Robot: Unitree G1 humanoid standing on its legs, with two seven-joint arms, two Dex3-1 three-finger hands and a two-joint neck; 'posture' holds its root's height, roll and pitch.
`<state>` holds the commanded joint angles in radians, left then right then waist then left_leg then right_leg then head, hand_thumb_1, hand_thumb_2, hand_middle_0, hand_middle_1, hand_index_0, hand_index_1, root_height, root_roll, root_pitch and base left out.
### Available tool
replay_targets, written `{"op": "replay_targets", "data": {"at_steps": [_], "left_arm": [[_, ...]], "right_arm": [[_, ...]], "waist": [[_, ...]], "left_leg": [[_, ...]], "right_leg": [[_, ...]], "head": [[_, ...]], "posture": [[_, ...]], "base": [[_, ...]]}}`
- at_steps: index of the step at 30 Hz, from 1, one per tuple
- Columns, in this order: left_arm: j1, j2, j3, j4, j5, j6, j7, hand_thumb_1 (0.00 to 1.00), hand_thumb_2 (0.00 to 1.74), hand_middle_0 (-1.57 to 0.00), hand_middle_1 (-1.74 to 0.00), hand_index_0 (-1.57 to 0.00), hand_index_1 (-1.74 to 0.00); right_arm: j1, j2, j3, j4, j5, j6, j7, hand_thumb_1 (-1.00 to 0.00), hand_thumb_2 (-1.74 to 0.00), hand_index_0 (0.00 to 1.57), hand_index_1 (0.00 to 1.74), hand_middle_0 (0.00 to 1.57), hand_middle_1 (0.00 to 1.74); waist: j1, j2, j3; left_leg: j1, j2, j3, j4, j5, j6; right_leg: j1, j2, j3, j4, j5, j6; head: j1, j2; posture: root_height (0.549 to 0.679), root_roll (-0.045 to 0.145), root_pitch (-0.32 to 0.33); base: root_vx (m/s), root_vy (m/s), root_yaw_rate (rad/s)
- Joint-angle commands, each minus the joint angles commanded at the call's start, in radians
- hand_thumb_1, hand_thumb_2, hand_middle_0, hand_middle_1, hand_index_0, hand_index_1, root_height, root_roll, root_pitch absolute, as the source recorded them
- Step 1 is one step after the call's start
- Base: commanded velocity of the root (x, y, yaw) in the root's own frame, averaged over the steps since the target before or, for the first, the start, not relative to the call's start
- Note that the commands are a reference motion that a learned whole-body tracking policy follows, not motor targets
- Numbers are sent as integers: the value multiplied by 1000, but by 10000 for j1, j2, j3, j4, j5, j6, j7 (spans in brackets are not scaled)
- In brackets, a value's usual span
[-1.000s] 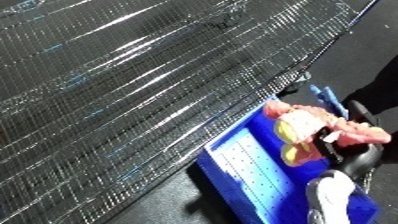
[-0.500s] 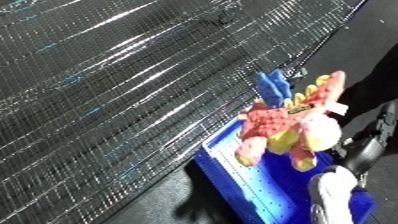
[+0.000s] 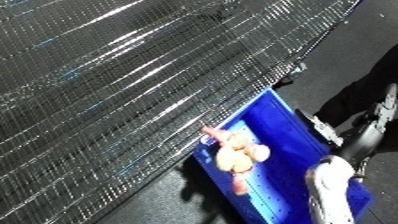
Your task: Pick up the object and place it into the box
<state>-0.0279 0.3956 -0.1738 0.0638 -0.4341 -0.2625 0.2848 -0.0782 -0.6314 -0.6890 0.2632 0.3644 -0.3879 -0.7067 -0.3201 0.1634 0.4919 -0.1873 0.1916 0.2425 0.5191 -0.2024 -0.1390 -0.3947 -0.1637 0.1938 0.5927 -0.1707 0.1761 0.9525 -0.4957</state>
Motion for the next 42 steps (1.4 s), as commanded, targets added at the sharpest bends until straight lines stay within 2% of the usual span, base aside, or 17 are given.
{"op": "replay_targets", "data": {"at_steps": [7,9,11,17,24,26,34,37,42], "left_arm": [[14,17,47,-45,147,-30,-22,1000,1740,-1570,-1740,-1570,-1740],[38,-16,50,-51,157,-27,-14,1000,1740,-1570,-1740,-1570,-1740],[65,-74,61,-24,125,-7,14,1000,1740,-1570,-1740,-1570,-1740],[181,-147,106,-10,2,153,-48,1000,1740,-1570,-1740,-1570,-1740],[323,-106,333,-119,-73,354,-72,1000,1740,-1570,-1740,-1570,-1740],[354,-100,393,-153,-87,402,-71,1000,1740,-1570,-1740,-1570,-1740],[385,-123,567,-216,-169,627,-133,1000,1740,-1570,-1740,-1570,-1740],[361,-125,583,-241,-140,692,-136,1000,1740,-1570,-1740,-1570,-1740],[307,-140,630,-275,-34,789,-110,1000,1740,-1570,-1740,-1570,-1740]], "right_arm": [[629,-833,90,455,-2221,1656,-507,0,0,0,0,0,0],[692,-875,180,206,-2586,1787,-449,0,0,0,0,0,0],[673,-722,327,-250,-2630,1655,-240,0,0,0,0,0,0],[666,-102,905,-1801,-2573,1342,514,0,0,0,0,0,0],[623,212,1570,-2804,-2254,1308,1394,0,0,0,0,0,0],[562,283,1821,-2965,-2001,1257,1704,0,0,0,0,0,0],[301,616,3083,-3198,-170,1002,3368,0,0,0,0,0,0],[167,723,3592,-3228,99,1097,3791,0,0,0,0,0,0],[-165,884,4552,-3282,19,1379,4282,0,0,0,0,0,0]], "waist": [[66,-49,12],[87,-40,9],[90,-36,5],[137,-149,9],[416,-349,-30],[505,-413,-31],[943,-710,-15],[1152,-790,5],[1527,-914,6]], "left_leg": [[-32,16,-41,65,-41,5],[-43,20,-54,66,-37,11],[-49,22,-56,68,-29,14],[-109,59,-105,130,1,8],[-209,81,-263,122,72,-2],[-246,85,-318,130,94,-7],[-437,99,-584,211,178,-25],[-522,88,-697,254,207,-28],[-667,46,-920,367,215,-16]], "right_leg": [[-19,-7,-15,84,-46,6],[-20,-4,-17,94,-56,5],[-27,6,-16,109,-66,1],[-44,49,-32,165,-101,-18],[-31,68,-125,207,-116,-30],[-23,79,-155,221,-123,-36],[-17,123,-286,332,-180,-60],[-22,133,-334,408,-213,-63],[-22,135,-423,572,-307,-70]], "head": [[-15,-68],[-64,-68],[-155,-79],[-404,-125],[-1254,-105],[-1536,-136],[-3043,-121],[-4079,-119],[-5282,-121]], "posture": [[646,91,-38],[646,91,-37],[646,91,-37],[646,90,-40],[645,87,-42],[645,86,-43],[644,81,-47],[644,80,-49],[642,76,-55]], "base": [[11,-11,23],[9,-6,13],[9,-1,6],[5,-6,9],[-8,-20,72],[-15,-25,81],[-17,-28,92],[-21,-28,115],[-10,-36,154]]}}
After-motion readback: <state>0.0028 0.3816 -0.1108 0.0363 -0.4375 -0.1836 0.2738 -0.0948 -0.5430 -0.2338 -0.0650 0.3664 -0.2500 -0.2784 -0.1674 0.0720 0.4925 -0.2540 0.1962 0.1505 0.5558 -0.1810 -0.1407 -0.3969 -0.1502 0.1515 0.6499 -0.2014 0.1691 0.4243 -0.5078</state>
